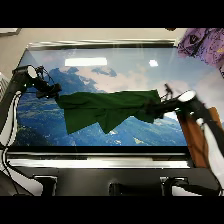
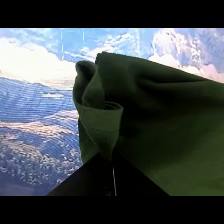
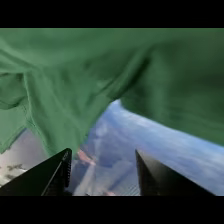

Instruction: Fold the clothes and pants, and hang the long-sleeved shirts on hangers.

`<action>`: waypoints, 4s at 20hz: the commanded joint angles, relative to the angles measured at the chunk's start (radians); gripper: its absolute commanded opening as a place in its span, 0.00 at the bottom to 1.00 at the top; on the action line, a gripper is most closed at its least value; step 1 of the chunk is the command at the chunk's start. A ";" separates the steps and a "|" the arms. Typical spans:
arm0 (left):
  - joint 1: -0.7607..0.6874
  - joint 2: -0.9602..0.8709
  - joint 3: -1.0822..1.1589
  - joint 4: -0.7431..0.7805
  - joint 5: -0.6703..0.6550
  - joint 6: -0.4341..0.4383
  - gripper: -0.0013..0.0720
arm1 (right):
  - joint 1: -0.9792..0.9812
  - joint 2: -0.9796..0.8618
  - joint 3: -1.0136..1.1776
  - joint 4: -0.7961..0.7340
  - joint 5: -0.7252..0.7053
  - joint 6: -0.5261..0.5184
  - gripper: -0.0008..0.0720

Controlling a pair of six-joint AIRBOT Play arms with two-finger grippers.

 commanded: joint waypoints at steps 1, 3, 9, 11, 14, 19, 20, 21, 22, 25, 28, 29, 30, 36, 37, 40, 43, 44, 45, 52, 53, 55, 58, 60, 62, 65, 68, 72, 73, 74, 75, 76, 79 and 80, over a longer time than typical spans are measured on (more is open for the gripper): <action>0.000 0.000 0.001 0.000 -0.009 0.000 0.04 | 0.183 -0.025 -0.102 0.077 -0.266 0.059 0.67; 0.000 0.000 0.001 0.001 -0.013 0.000 0.04 | 0.243 -0.062 -0.102 0.109 -0.339 0.094 0.67; 0.000 0.000 0.001 0.001 -0.014 0.000 0.04 | 0.290 -0.101 -0.100 0.159 -0.424 0.096 0.43; 0.001 0.002 0.001 0.001 -0.014 0.000 0.04 | 0.290 -0.099 -0.093 0.159 -0.446 0.071 0.06; 0.008 0.013 0.039 0.002 -0.037 0.000 0.04 | 0.260 -0.058 -0.043 0.130 -0.448 0.065 0.06; 0.055 0.109 0.280 0.001 -0.056 0.001 0.04 | 0.106 0.152 0.217 -0.056 -0.335 0.066 0.05; 0.065 0.149 0.315 0.001 -0.053 0.003 0.04 | 0.077 0.196 0.287 -0.095 -0.294 0.066 0.05; 0.075 0.205 0.322 0.001 -0.040 0.011 0.04 | 0.048 0.245 0.364 -0.138 -0.253 0.066 0.06; 0.087 0.272 0.317 0.001 -0.034 0.023 0.04 | 0.026 0.287 0.431 -0.171 -0.221 0.069 0.06; 0.119 0.475 0.283 0.001 -0.057 0.058 0.04 | -0.033 0.410 0.616 -0.243 -0.116 0.095 0.06; 0.135 0.678 0.275 0.007 -0.101 0.064 0.04 | -0.042 0.529 0.749 -0.273 -0.008 0.108 0.06; 0.136 0.742 0.275 0.007 -0.116 0.064 0.04 | -0.042 0.572 0.782 -0.273 0.021 0.121 0.06; 0.136 0.800 0.275 0.010 -0.129 0.064 0.04 | -0.042 0.613 0.800 -0.273 0.032 0.138 0.06; 0.136 1.006 0.274 0.074 -0.180 0.060 0.04 | -0.042 0.737 0.806 -0.299 0.025 0.266 0.06; 0.136 1.003 0.270 0.073 -0.179 0.060 0.04 | -0.042 0.723 0.806 -0.300 0.021 0.267 0.06; 0.135 0.954 0.200 0.071 -0.177 0.061 0.04 | -0.042 0.627 0.806 -0.323 0.021 0.312 0.06; 0.135 0.819 0.111 0.040 -0.134 0.097 0.04 | -0.040 0.457 0.806 -0.321 0.032 0.311 0.06; 0.135 0.760 0.089 0.022 -0.099 0.110 0.04 | -0.040 0.383 0.806 -0.321 0.035 0.309 0.06; 0.134 0.686 0.077 0.005 -0.064 0.117 0.04 | -0.040 0.310 0.806 -0.320 0.034 0.307 0.06; 0.072 0.158 0.076 -0.003 0.180 0.130 0.04 | -0.017 -0.238 0.806 -0.313 -0.101 0.249 0.06; 0.062 0.106 0.076 -0.003 0.212 0.130 0.04 | -0.009 -0.298 0.806 -0.314 -0.119 0.249 0.06; 0.045 0.019 0.076 -0.003 0.263 0.130 0.04 | 0.004 -0.406 0.806 -0.296 -0.135 0.255 0.06; 0.025 -0.067 0.076 -0.003 0.272 0.130 0.04 | 0.023 -0.512 0.806 -0.272 -0.125 0.254 0.06; 0.018 -0.091 0.076 -0.008 0.264 0.124 0.05 | 0.032 -0.546 0.806 -0.260 -0.100 0.257 0.10; 0.023 -0.090 0.090 -0.026 0.243 0.104 0.43 | 0.031 -0.547 0.806 -0.233 -0.053 0.257 0.29; 0.060 -0.079 0.193 -0.030 0.113 0.105 0.83 | -0.010 -0.492 0.806 -0.217 0.082 0.181 0.55; 0.148 -0.011 0.244 -0.031 -0.038 0.105 0.86 | -0.092 -0.378 0.805 -0.281 0.334 0.017 0.58; 0.274 0.114 0.115 -0.036 -0.217 0.043 0.85 | -0.225 -0.194 0.563 -0.355 0.416 -0.103 0.59; 0.290 0.150 0.056 -0.036 -0.217 0.044 0.85 | -0.262 -0.140 0.432 -0.275 0.376 -0.132 0.59; 0.298 0.180 0.008 -0.035 -0.215 0.045 0.85 | -0.289 -0.094 0.302 -0.202 0.342 -0.161 0.59; 0.300 0.202 -0.026 -0.032 -0.215 0.045 0.85 | -0.305 -0.055 0.178 -0.138 0.315 -0.203 0.59; 0.298 0.213 -0.045 -0.020 -0.217 0.045 0.85 | -0.309 -0.024 0.060 -0.095 0.282 -0.235 0.59; 0.290 0.213 -0.050 -0.021 -0.226 0.044 0.85 | -0.306 0.000 -0.179 0.062 0.207 -0.356 0.59; 0.287 0.211 -0.049 -0.021 -0.225 0.045 0.85 | -0.306 0.000 -0.229 0.114 0.171 -0.398 0.59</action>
